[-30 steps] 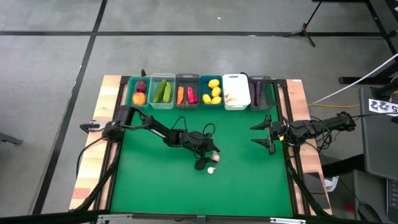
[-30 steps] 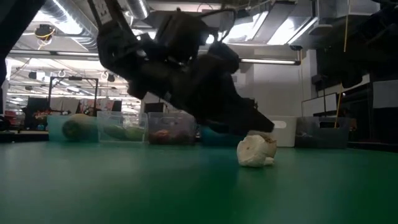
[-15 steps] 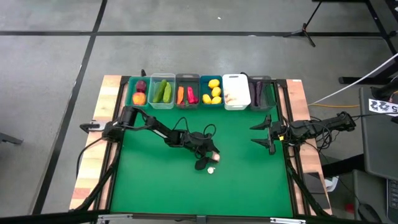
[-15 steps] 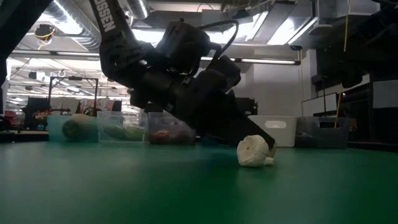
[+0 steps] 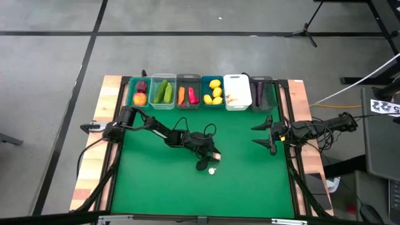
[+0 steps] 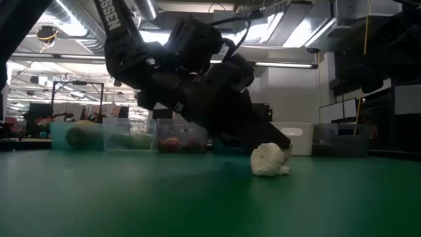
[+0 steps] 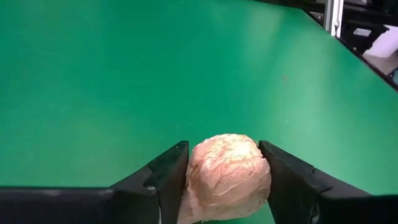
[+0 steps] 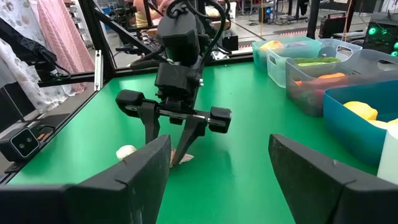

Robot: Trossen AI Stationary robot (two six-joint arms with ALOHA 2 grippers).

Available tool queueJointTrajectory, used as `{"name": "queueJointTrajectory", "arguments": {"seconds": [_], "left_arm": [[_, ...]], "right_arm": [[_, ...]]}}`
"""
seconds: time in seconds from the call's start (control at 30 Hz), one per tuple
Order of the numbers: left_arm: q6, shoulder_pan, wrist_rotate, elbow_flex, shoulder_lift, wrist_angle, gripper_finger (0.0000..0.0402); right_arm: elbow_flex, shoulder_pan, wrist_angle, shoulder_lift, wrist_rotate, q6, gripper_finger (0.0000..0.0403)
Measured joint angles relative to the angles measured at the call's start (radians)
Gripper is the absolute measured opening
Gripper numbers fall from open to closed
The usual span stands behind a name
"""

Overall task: Sort produce into baskets
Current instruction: Put the garlic into the white bin

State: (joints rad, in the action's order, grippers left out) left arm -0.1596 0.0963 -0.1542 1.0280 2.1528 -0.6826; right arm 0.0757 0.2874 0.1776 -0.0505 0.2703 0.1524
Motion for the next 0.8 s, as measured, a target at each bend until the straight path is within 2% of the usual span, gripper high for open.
{"name": "queueJointTrajectory", "arguments": {"seconds": [0.3,0.57,0.8], "left_arm": [[0.000,-0.035,0.110,0.000,-0.088,-0.004,0.0182],[-0.030,-0.108,0.346,0.013,-0.137,-0.016,0.0182],[-0.046,-0.181,0.357,0.119,-0.132,-0.004,0.0182]], "right_arm": [[0.000,0.000,0.000,0.000,0.002,0.003,0.0269],[0.000,0.000,-0.001,0.000,0.007,0.009,0.0269],[0.000,0.000,-0.001,0.000,0.006,0.026,0.0269]]}}
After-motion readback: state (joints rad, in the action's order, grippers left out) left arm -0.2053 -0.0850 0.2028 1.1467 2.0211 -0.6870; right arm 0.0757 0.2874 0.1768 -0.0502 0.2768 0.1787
